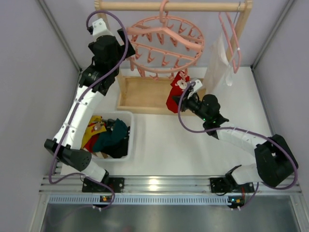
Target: Remove the socks clipped to the hanger
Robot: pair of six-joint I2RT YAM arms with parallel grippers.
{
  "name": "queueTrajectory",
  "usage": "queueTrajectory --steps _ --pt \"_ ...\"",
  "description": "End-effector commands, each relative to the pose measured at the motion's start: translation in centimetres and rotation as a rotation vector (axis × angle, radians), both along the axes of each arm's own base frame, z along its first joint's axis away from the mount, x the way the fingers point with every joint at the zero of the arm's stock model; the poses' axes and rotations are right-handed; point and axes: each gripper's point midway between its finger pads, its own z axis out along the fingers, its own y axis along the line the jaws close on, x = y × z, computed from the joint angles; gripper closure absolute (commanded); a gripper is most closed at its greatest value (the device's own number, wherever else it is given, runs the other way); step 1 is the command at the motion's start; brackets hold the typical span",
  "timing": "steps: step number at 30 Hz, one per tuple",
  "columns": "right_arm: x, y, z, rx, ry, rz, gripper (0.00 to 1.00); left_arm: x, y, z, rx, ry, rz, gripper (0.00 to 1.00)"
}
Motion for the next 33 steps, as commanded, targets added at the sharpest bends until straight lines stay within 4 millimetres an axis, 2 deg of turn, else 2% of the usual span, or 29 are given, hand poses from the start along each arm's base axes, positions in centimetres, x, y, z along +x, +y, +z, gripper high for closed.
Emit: queueTrajectory --steps 1,2,3,4,6,7,9,11,12,13,14,15,16,18,19,20,21,22,23,24,25,26,29,33 --pt "-0.8 0.9 3.1 -0.019 -0.082 -0.066 1.0 -3.8 2.0 6.1 -0.056 -0.149 0.008 0.02" --pt "-1.0 1.3 2.7 -0.033 -0.068 -0.068 1.0 -4.1 2.4 6.0 -0.051 -0.148 0.023 0.02" --pt "-1.1 1.5 2.7 -0.043 -0.065 -0.088 1.0 -5.2 3.0 6.8 -0.06 -0.168 0.028 0.02" --pt "-1.7 2.5 3.2 -0.048 -0.075 -0.072 1.0 -5.6 3.1 7.0 -0.064 -0.173 0.027 0.02" --pt "-2.3 3.5 2.6 -0.078 -0.063 -0.096 1.0 -6.5 3.0 7.0 -0.071 -0.176 0.004 0.02" --pt "-2.4 4.1 2.9 -0.083 -0.071 -0.102 1.0 -7.7 3.4 7.8 -0.084 -0.2 0.0 0.02" --pt "-3.0 5.1 2.6 -0.099 -0.066 -0.125 1.0 -8.6 3.2 7.6 -0.072 -0.197 -0.01 0.02" --pt "-3.1 5.8 2.4 -0.108 -0.064 -0.158 1.0 -9.9 1.9 7.7 -0.055 -0.192 -0.052 0.02" --pt "-3.7 6.8 2.8 -0.107 -0.073 -0.149 1.0 -10.2 1.5 7.6 -0.033 -0.183 -0.058 0.02" --pt "-3.7 7.4 2.0 -0.125 -0.066 -0.156 1.0 -10.3 -0.3 7.2 -0.011 -0.163 -0.097 0.02" --pt "-3.6 7.5 2.1 -0.128 -0.064 -0.186 1.0 -10.6 -0.8 7.3 0.035 -0.145 -0.1 0.02" --pt "-4.2 8.5 2.5 -0.123 -0.068 -0.179 1.0 -10.8 -1.5 7.3 0.064 -0.137 -0.107 0.02" --pt "-4.2 9.2 1.7 -0.144 -0.058 -0.184 1.0 -11.1 -3.7 6.5 0.106 -0.114 -0.117 0.02" --pt "-4.3 10.0 2.1 -0.166 -0.082 -0.206 1.0 -12.1 -5.9 6.8 0.155 -0.11 -0.17 0.02" --pt "-4.3 10.4 1.5 -0.18 -0.076 -0.214 1.0 -12.6 -7.7 6.5 0.162 -0.103 -0.217 0.02" --pt "-4.2 10.6 1.4 -0.191 -0.074 -0.236 1.0 -12.5 -8.7 6.1 0.18 -0.093 -0.234 0.02" --pt "-4.5 11.3 1.9 -0.186 -0.081 -0.239 1.0 -12.5 -9.0 6.1 0.191 -0.089 -0.237 0.02" --pt "-4.5 11.7 1.3 -0.204 -0.076 -0.247 1.0 -12.9 -9.7 6.0 0.206 -0.086 -0.235 0.02" --pt "-4.4 11.7 1.3 -0.212 -0.076 -0.263 1.0 -12.6 -10.3 5.3 0.254 -0.071 -0.227 0.02" --pt "-4.6 12.5 1.3 -0.214 -0.076 -0.257 1.0 -12.7 -10.4 5.4 0.274 -0.071 -0.21 0.02" --pt "-4.7 12.8 1.3 -0.215 -0.074 -0.254 1.0 -13.3 -11.3 5.1 0.302 -0.069 -0.215 0.02" --pt "-4.7 12.9 1.3 -0.213 -0.071 -0.252 1.0 -13.2 -11.3 4.4 0.356 -0.051 -0.171 0.02" --pt "-4.8 13.3 1.3 -0.205 -0.066 -0.242 1.0 -13.7 -12.9 3.3 0.386 -0.036 -0.211 0.02" --pt "-4.9 13.5 1.3 -0.198 -0.061 -0.227 1.0 -13.5 -12.8 1.4 0.405 0.0 -0.204 0.02"
